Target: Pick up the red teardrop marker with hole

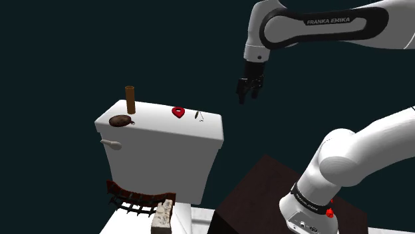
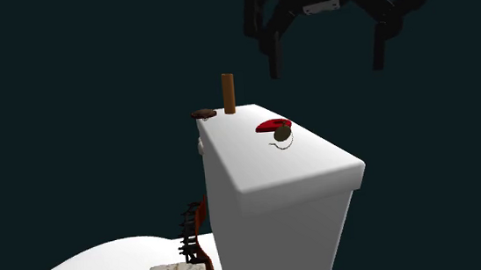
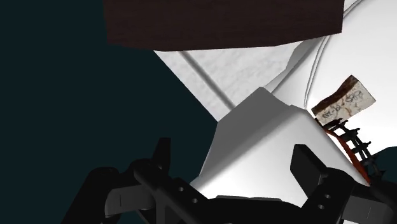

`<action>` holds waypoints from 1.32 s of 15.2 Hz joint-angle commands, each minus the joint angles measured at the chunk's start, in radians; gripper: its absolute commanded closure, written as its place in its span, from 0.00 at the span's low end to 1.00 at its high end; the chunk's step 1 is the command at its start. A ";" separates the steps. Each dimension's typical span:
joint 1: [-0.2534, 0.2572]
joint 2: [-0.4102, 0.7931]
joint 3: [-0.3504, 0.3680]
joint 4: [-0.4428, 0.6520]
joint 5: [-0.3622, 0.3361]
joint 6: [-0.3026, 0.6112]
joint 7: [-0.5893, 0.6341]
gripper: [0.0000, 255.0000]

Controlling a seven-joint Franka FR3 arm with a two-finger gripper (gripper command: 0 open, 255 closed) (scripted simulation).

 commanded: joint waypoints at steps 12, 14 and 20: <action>0.019 0.449 0.101 0.254 0.040 0.241 0.267 0.00; 0.023 0.521 0.110 0.311 0.035 0.263 0.306 0.00; 0.043 0.744 0.122 0.519 0.009 0.301 0.415 0.00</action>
